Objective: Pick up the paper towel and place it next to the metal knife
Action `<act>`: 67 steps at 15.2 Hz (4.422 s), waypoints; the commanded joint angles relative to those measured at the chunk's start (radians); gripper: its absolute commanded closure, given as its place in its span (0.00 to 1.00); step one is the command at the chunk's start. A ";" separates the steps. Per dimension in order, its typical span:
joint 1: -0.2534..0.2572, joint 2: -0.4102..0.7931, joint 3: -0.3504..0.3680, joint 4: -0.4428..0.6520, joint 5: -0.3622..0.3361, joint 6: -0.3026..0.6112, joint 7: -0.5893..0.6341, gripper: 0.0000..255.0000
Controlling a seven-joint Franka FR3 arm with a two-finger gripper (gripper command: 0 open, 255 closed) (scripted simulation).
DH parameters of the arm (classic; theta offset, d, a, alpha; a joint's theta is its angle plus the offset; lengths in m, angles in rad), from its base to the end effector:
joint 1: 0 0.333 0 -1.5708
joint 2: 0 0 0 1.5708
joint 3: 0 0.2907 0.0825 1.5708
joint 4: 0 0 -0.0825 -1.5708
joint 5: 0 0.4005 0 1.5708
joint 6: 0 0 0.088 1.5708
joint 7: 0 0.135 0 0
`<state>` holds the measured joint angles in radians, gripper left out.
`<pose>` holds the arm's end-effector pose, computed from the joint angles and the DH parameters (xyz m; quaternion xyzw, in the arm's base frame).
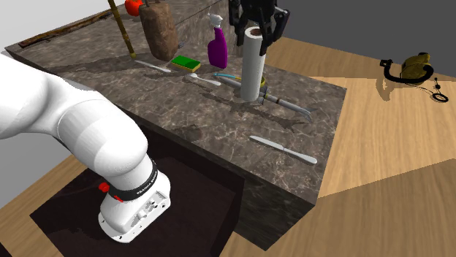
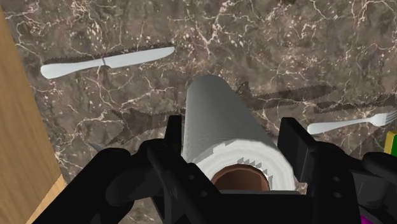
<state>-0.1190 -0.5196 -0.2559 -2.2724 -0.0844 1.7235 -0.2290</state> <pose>0.3879 -0.1701 0.4894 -0.9984 0.0479 0.0143 0.0265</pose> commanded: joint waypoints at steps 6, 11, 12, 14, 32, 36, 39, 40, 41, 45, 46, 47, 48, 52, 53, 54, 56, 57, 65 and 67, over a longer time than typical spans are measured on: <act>0.004 0.006 0.007 0.097 0.006 -0.092 0.002 1.00; 0.007 0.017 0.011 0.173 0.011 -0.157 0.001 1.00; 0.008 0.020 0.012 0.189 0.012 -0.170 0.001 1.00; 0.009 0.026 0.013 0.222 0.014 -0.196 0.001 1.00; 0.051 0.061 0.112 0.417 0.069 -0.360 0.125 1.00; 0.079 0.059 0.187 0.411 0.106 -0.353 0.227 1.00; 0.100 0.069 0.242 0.417 0.133 -0.347 0.302 1.00; 0.107 0.075 0.261 0.422 0.142 -0.344 0.327 1.00; 0.114 0.081 0.279 0.427 0.150 -0.342 0.352 1.00; 0.142 0.118 0.351 0.460 0.180 -0.330 0.452 1.00; 0.149 0.130 0.369 0.471 0.187 -0.327 0.477 1.00; 0.156 0.143 0.387 0.483 0.192 -0.324 0.502 1.00; 0.163 0.157 0.405 0.497 0.197 -0.322 0.527 1.00; 0.191 0.224 0.477 0.563 0.210 -0.311 0.628 1.00; 0.198 0.244 0.495 0.582 0.211 -0.309 0.654 1.00; 0.206 0.265 0.513 0.604 0.210 -0.307 0.680 1.00; 0.222 0.310 0.549 0.650 0.206 -0.305 0.733 1.00; 0.230 0.335 0.567 0.676 0.203 -0.304 0.759 1.00; 0.326 0.583 0.698 0.946 0.117 -0.328 0.979 1.00; 0.323 0.566 0.693 0.897 0.125 -0.295 0.972 1.00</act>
<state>0.2018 0.0466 0.4354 -1.3615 0.0402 1.4143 0.7384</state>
